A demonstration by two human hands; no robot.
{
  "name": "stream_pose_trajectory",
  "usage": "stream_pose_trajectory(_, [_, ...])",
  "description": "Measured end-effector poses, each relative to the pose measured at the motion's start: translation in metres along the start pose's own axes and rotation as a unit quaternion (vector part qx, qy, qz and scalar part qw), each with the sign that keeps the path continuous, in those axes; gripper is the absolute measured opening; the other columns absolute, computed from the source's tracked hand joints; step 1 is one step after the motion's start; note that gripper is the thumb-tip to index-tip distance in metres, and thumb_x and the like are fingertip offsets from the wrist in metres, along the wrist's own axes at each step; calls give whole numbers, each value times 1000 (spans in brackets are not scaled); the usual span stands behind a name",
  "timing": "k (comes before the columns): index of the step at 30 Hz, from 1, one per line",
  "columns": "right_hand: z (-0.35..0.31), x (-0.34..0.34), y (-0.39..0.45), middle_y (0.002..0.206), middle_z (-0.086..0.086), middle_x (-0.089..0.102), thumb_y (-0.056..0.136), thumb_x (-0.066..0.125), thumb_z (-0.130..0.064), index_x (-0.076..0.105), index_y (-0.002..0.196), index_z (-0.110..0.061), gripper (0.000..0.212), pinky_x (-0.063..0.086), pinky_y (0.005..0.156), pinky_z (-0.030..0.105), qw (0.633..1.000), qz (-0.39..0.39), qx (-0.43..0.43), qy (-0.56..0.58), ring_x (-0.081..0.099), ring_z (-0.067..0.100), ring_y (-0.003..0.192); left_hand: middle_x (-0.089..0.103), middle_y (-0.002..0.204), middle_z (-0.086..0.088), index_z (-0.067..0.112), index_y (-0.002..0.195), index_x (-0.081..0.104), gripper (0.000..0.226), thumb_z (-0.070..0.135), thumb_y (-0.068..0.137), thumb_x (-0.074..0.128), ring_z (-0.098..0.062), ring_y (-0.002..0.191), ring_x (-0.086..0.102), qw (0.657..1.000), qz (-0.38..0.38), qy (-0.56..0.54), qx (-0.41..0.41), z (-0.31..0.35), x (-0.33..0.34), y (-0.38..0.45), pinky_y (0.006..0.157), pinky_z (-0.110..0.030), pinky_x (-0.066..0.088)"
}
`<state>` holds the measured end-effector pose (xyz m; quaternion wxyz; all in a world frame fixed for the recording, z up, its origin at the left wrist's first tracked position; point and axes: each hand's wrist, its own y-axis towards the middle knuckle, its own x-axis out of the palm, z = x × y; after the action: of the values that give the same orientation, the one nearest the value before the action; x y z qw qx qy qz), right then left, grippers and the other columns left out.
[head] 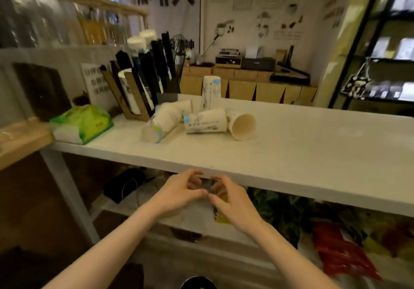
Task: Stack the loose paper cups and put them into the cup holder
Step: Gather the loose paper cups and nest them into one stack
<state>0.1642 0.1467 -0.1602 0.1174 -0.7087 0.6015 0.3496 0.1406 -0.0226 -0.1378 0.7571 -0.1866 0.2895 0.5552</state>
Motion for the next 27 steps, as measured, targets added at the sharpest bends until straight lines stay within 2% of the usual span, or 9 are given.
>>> stream_pose_trajectory(3, [-21, -18, 20, 107, -7, 57, 85, 57, -35, 42, 121, -32, 40, 51, 83, 26, 1000, 6, -3, 3, 57, 6, 92, 58, 110, 3, 27, 121, 46, 49, 33, 76, 64, -5, 95, 57, 999, 34, 23, 20, 21, -26, 8, 71, -9, 42])
stream_pose_trajectory(9, [-48, -45, 78, 103, -6, 57, 82, 60, -34, 43, 121, -27, 43, 50, 76, 26, 997, 50, -48, -19, 57, 7, 84, 56, 106, 7, 28, 122, 45, 52, 36, 75, 65, -5, 92, 54, 989, 122, 51, 57, 38, -82, 38, 67, -10, 41])
stream_pose_trajectory(13, [-61, -54, 132, 99, -8, 54, 81, 62, -31, 44, 120, -27, 43, 43, 66, 15, 997, 61, -48, -3, 55, 2, 81, 57, 107, 5, 26, 121, 46, 51, 33, 75, 66, -6, 90, 54, 984, 160, 55, 61, 35, -122, 71, 63, -12, 41])
stream_pose_trajectory(17, [-69, -58, 182, 101, -6, 54, 82, 62, -28, 44, 122, -25, 44, 43, 61, 15, 997, 69, -33, 14, 55, 3, 82, 56, 109, 5, 24, 124, 44, 56, 37, 74, 67, -9, 94, 53, 982, 170, 69, 54, 24, -150, 103, 73, -19, 40])
stream_pose_trajectory(22, [-66, -53, 226, 106, 2, 57, 83, 60, -23, 49, 117, -19, 36, 42, 63, 16, 996, 81, -21, 32, 55, 8, 84, 53, 122, 0, 24, 127, 40, 62, 42, 73, 66, -10, 101, 47, 980, 177, 85, 40, 3, -165, 139, 80, -25, 38])
stream_pose_trajectory(25, [-61, -48, 247, 104, 1, 56, 83, 60, -21, 50, 116, -18, 34, 40, 60, 15, 996, 73, -10, 40, 54, 5, 82, 49, 126, -4, 23, 128, 39, 69, 46, 69, 67, -16, 106, 48, 976, 181, 122, -1, -15, -165, 155, 82, -29, 40])
stream_pose_trajectory(27, [-57, -44, 261, 103, 1, 56, 83, 60, -21, 50, 116, -17, 34, 39, 58, 14, 997, 71, 3, 41, 54, 10, 84, 46, 127, -5, 23, 128, 37, 76, 52, 65, 67, -21, 110, 47, 972, 179, 145, -42, -26, -163, 164, 86, -34, 43])
